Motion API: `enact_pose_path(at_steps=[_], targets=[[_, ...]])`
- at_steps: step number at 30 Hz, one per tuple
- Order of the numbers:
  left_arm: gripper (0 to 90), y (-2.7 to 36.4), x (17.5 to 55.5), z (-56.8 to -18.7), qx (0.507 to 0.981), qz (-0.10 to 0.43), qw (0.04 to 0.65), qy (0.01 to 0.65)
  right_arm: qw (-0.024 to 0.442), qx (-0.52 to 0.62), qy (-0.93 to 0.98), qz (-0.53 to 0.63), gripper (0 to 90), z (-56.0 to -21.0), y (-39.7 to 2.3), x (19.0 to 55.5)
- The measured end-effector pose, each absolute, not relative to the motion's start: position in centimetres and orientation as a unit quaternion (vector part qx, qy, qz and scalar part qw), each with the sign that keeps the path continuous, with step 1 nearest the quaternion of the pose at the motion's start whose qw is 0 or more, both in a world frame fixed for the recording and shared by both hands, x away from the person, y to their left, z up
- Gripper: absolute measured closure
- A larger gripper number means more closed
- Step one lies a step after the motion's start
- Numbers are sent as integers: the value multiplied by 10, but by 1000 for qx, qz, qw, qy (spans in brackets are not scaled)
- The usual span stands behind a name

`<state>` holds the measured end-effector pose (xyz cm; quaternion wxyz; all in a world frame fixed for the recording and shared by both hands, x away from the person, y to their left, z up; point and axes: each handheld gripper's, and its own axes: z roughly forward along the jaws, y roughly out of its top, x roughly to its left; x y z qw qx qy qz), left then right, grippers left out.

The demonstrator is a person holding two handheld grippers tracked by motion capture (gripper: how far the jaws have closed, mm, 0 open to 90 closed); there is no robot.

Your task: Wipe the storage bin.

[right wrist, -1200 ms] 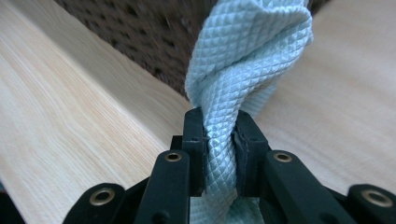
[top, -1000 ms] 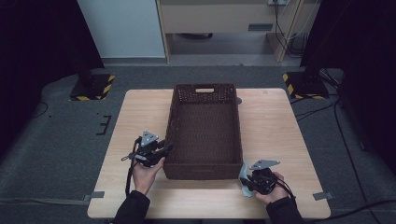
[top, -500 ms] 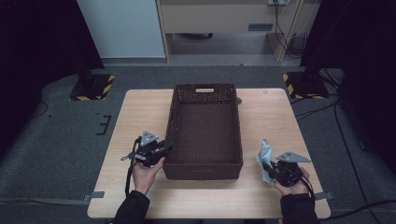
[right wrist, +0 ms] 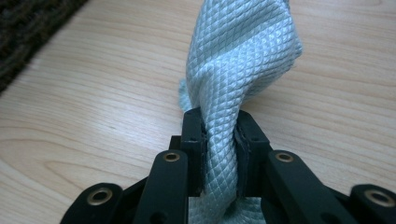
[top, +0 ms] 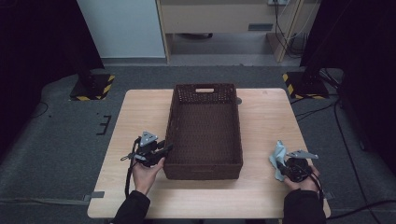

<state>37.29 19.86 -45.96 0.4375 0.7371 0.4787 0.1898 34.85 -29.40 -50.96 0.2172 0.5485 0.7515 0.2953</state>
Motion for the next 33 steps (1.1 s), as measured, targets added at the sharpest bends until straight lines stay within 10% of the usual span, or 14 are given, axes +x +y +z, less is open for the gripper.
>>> enact_pose_path(at_steps=[21, 33], targets=[[638, 201, 374, -461, 733, 172, 447, 483, 242, 541, 741, 316, 466, -507, -294, 359], [670, 199, 374, -460, 739, 172, 442, 478, 245, 464, 744, 414, 500, -454, -254, 357]])
